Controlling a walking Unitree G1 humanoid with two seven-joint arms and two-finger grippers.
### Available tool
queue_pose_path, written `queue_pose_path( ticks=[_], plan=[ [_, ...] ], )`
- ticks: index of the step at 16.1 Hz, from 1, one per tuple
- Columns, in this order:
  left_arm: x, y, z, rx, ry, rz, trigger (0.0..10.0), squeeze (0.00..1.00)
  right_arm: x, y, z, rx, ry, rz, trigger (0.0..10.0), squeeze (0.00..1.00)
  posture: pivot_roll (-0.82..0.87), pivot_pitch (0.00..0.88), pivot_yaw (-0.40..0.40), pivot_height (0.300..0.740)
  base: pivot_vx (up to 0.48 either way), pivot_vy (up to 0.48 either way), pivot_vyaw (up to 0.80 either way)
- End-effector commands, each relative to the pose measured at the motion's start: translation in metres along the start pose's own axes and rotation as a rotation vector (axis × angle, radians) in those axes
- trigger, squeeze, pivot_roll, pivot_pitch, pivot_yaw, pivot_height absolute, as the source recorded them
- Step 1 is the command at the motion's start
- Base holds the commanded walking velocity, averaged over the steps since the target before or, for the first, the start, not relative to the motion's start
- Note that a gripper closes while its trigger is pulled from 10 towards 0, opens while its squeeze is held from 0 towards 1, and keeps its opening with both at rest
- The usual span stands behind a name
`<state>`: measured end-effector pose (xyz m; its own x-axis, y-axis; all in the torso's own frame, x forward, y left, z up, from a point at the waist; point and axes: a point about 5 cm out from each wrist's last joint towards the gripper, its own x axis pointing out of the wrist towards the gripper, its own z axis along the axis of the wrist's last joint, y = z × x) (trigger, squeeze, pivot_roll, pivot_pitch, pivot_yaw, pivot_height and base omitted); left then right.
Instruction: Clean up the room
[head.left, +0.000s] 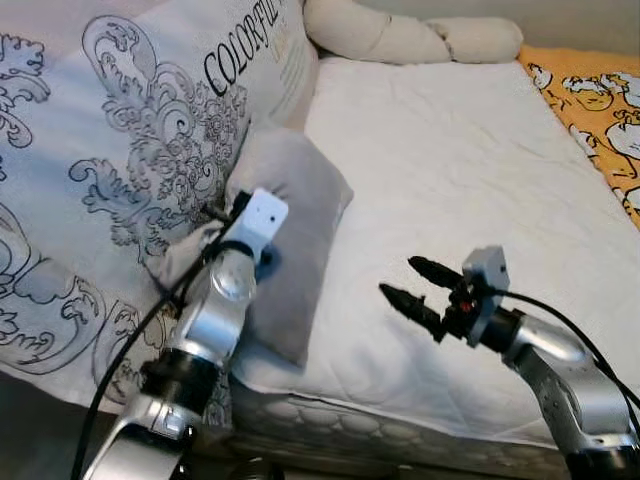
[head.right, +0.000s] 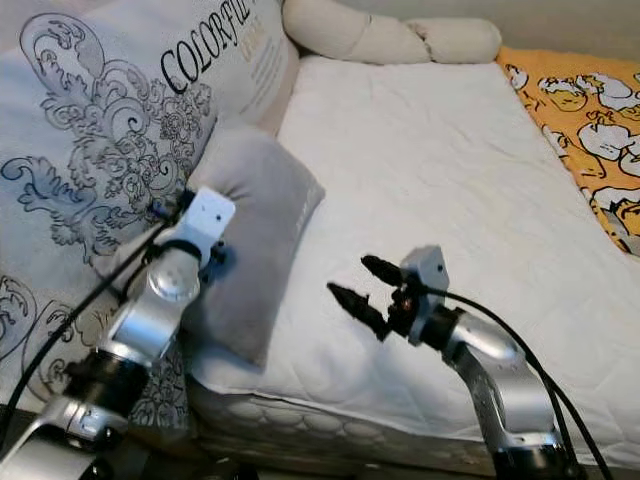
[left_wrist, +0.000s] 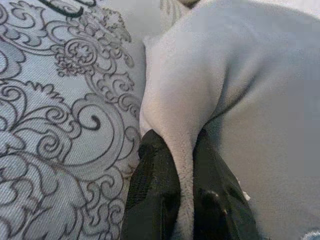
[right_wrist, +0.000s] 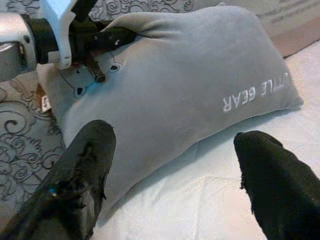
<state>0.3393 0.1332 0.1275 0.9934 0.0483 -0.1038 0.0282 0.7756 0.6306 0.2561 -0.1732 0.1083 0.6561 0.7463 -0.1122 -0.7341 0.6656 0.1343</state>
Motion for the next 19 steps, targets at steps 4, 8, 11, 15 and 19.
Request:
queue_pose_path(
  ticks=[4, 8, 11, 15, 19],
  plan=[
    [-0.007, 0.002, 0.001, -0.085, 0.031, 0.007, 10.0, 0.96, -0.004, 0.004, 0.002, -0.022, -0.012, 0.013, 10.0, 1.00, -0.11, 0.000, 0.024, 0.740, 0.000, 0.000, 0.00],
    [-0.009, 0.018, 0.016, -0.022, -0.085, 0.048, 10.0, 1.00, 0.003, 0.002, 0.006, 0.048, -0.065, -0.010, 10.0, 1.00, -0.09, 0.000, 0.015, 0.740, 0.000, 0.000, 0.00],
    [-0.012, 0.020, 0.034, -0.100, -0.233, -0.013, 10.0, 1.00, 0.002, 0.001, 0.004, 0.067, -0.076, -0.017, 10.0, 1.00, -0.08, 0.000, 0.010, 0.740, 0.000, 0.000, 0.00],
    [-0.033, 0.014, 0.049, -0.488, -0.353, -0.293, 10.0, 1.00, 0.011, -0.002, 0.012, 0.069, -0.191, -0.164, 10.0, 1.00, -0.06, 0.000, 0.022, 0.740, 0.000, 0.000, 0.00],
    [-0.041, 0.024, 0.047, -0.617, -0.349, -0.288, 10.0, 1.00, 0.015, -0.005, 0.017, 0.103, -0.292, -0.360, 10.0, 1.00, -0.07, 0.000, 0.037, 0.740, 0.000, -0.232, 0.00]
  ],
)
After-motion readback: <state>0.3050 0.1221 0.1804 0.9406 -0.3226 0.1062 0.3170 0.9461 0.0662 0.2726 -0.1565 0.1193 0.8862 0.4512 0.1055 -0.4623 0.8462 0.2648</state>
